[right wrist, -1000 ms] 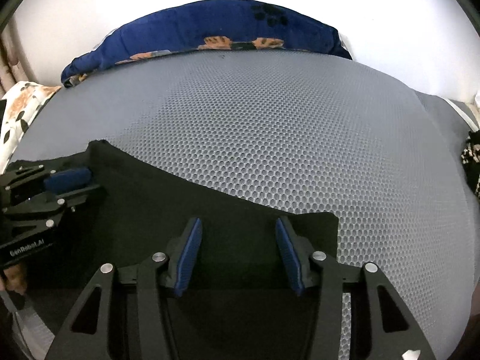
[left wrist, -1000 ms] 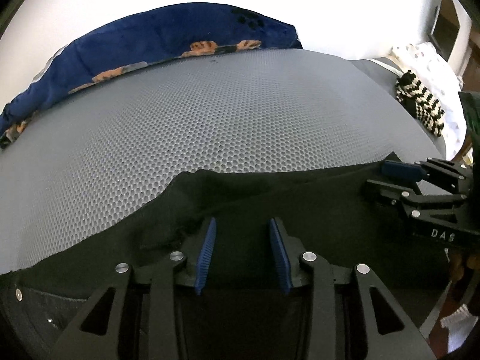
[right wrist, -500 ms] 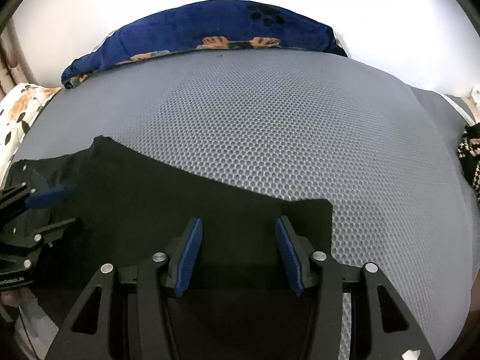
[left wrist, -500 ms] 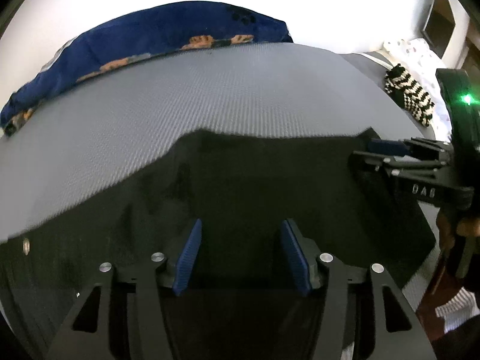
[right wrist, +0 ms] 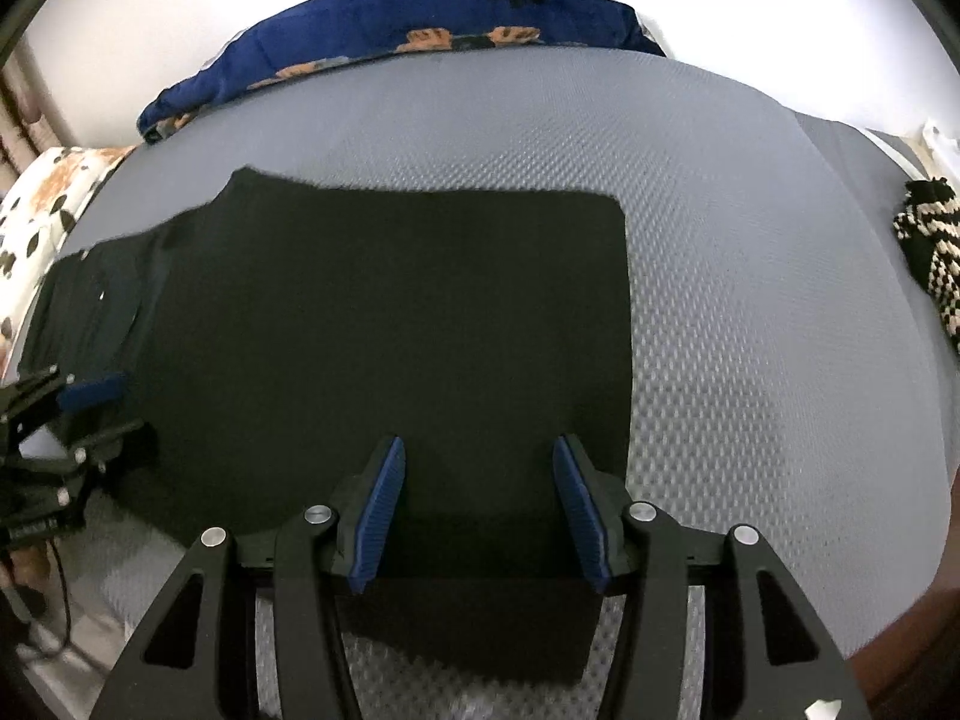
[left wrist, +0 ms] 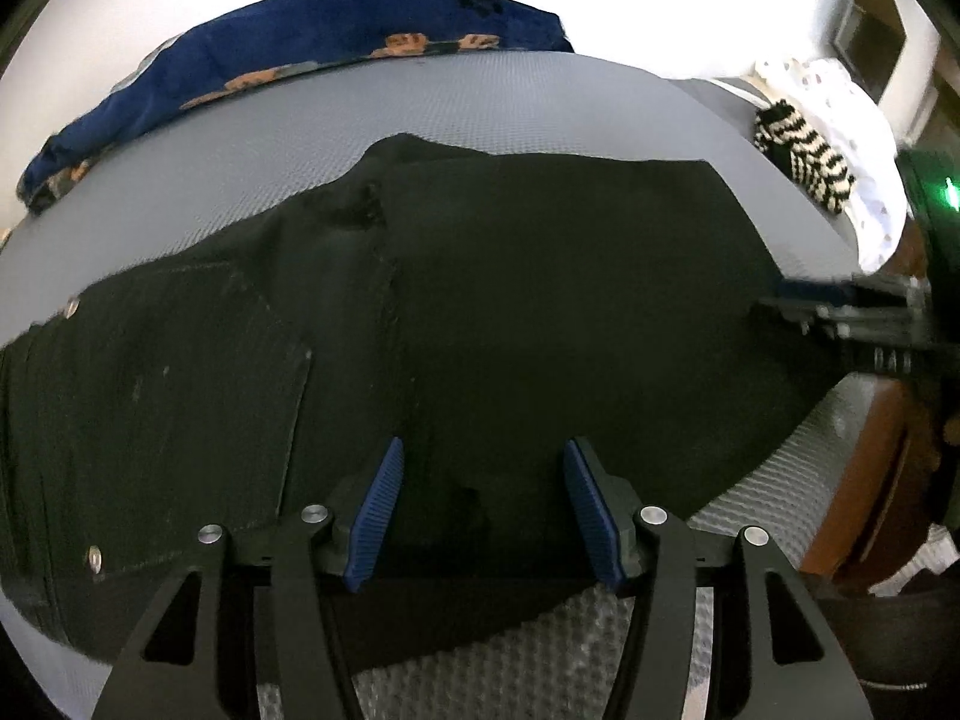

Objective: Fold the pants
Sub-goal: 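Grasp the pants corner with the left gripper and lift it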

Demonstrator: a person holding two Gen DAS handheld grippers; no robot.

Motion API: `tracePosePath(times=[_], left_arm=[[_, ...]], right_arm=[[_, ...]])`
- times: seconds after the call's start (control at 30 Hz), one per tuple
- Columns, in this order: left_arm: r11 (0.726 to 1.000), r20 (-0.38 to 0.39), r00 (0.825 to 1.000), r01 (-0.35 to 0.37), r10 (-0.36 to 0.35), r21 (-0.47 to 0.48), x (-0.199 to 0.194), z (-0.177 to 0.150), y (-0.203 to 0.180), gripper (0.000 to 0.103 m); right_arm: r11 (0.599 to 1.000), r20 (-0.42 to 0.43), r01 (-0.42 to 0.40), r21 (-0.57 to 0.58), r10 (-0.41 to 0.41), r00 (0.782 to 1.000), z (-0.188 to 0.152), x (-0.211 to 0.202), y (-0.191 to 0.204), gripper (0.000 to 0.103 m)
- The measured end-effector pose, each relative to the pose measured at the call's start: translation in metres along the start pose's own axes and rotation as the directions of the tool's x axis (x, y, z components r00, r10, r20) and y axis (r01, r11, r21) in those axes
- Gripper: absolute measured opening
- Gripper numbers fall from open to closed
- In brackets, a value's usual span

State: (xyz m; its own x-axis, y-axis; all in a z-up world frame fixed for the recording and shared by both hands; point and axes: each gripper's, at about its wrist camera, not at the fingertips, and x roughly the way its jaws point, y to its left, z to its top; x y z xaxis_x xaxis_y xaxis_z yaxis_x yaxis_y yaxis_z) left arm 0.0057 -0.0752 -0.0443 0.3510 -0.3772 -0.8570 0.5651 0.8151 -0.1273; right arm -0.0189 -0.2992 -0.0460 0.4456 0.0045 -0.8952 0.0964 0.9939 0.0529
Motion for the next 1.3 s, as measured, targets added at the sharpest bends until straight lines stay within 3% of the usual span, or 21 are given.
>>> tracePosePath(times=[0.1, 0.23, 0.43, 0.63, 0.77, 0.8, 0.93, 1.0, 1.07, 1.3], left_arm=[[0.995, 0.023, 0.999, 0.038, -0.036, -0.092, -0.013, -0.001, 0.016, 0.057], [0.978, 0.092, 0.996, 0.032, -0.013, -0.204, -0.044, -0.003, 0.047, 0.057], [0.914, 0.147, 0.988, 0.017, 0.047, -0.406, -0.093, -0.018, 0.121, 0.058], [0.797, 0.145, 0.988, 0.04, 0.06, -0.603, -0.118, -0.055, 0.191, 0.061], [0.684, 0.152, 0.988, 0.089, 0.033, -0.724, -0.118, -0.086, 0.225, 0.061], [0.646, 0.156, 0.988, 0.105, 0.022, -0.756, -0.116, -0.095, 0.232, 0.061], [0.535, 0.177, 0.984, 0.167, -0.032, -0.828, -0.103, -0.12, 0.247, 0.061], [0.496, 0.191, 0.98, 0.191, -0.053, -0.847, -0.096, -0.128, 0.252, 0.061], [0.47, 0.207, 0.976, 0.214, -0.068, -0.856, -0.09, -0.131, 0.253, 0.061], [0.436, 0.292, 0.952, 0.304, -0.098, -0.847, -0.081, -0.137, 0.257, 0.061]], right_arm=[[1.0, -0.012, -0.009, -0.019, 0.009, 1.0, -0.01, -0.003, 0.009, 0.055], [0.999, -0.02, -0.039, -0.036, 0.039, 0.999, -0.013, -0.004, 0.028, 0.056], [0.987, -0.049, -0.127, -0.101, 0.123, 0.991, -0.007, 0.004, 0.071, 0.055], [0.962, -0.076, -0.18, -0.207, 0.168, 0.983, 0.001, 0.014, 0.121, 0.056], [0.948, -0.091, -0.209, -0.241, 0.192, 0.977, 0.007, 0.019, 0.144, 0.057], [0.944, -0.099, -0.226, -0.239, 0.208, 0.973, 0.01, 0.019, 0.148, 0.057], [0.937, -0.123, -0.289, -0.199, 0.269, 0.955, 0.022, 0.021, 0.159, 0.064], [0.934, -0.123, -0.304, -0.187, 0.285, 0.951, 0.025, 0.02, 0.162, 0.064], [0.936, -0.117, -0.297, -0.189, 0.278, 0.953, 0.028, 0.019, 0.165, 0.064], [0.944, -0.13, -0.29, -0.159, 0.271, 0.954, 0.029, 0.026, 0.163, 0.065]])
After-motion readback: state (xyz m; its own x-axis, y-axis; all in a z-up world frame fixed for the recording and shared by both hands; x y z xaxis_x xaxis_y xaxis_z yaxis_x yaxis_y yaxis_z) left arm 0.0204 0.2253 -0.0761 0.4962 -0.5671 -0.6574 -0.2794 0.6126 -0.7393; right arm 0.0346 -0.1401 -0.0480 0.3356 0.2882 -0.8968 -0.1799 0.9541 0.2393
